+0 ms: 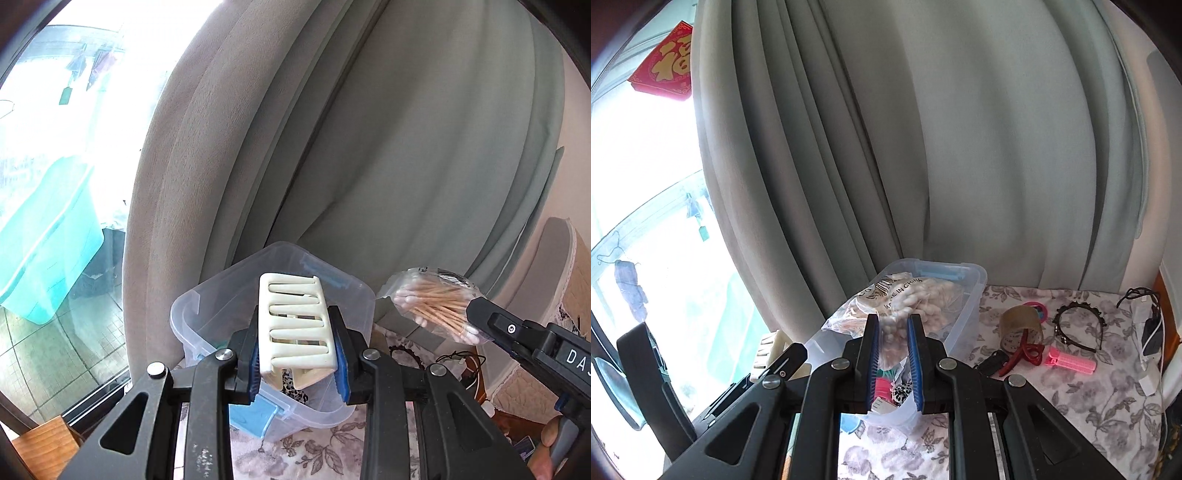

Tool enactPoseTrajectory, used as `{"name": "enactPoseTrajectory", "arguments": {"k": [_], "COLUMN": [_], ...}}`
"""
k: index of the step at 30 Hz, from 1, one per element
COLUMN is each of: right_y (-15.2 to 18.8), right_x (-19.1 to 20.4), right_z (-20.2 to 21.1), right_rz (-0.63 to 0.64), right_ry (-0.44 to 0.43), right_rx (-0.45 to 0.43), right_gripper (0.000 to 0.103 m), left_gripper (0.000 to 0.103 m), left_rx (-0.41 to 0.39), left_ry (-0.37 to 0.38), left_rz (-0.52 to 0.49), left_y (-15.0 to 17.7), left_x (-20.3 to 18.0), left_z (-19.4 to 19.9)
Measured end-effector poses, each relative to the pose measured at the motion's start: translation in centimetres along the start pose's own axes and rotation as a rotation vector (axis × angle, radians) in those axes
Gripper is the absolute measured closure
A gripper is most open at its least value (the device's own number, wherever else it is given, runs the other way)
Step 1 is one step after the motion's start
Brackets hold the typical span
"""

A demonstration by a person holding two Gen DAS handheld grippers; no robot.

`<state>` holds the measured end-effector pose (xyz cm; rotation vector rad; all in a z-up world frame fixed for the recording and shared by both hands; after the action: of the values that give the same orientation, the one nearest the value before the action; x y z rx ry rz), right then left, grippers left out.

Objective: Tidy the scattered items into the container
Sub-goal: 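Lift and carry the white holder and swab bag over the clear box with both grippers, then lower the white holder and swab bag into the box and open both grippers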

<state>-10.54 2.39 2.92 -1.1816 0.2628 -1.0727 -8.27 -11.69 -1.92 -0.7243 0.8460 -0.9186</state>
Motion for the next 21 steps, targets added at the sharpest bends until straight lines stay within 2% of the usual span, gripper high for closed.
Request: {"name": "enactPoseTrajectory", "arguments": {"k": [21], "right_y": [4.7], "right_x": [-2.2], "right_z": [-8.8], "right_rz": [-0.036], "right_ry": [-0.019], "right_rx": [0.197], "right_gripper": [0.086], "left_gripper": [0.070], "left_rx": [0.056], "left_ry": [0.021], "left_rz": [0.003], "left_y": [1.4], "left_x": [2.1], "left_z": [-5.9]}}
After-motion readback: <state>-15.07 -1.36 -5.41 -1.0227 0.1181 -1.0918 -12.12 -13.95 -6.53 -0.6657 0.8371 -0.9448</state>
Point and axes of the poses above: each gripper's, at about its wrist camera, not at the fingertips, and z roughly against the way its jaws point, x to its left, y to its underside, the point moved 7 cm from there along -z, roughly the way its jaws point, and after that the axes turned 10 degrees about -y, right-handed, at the moved point
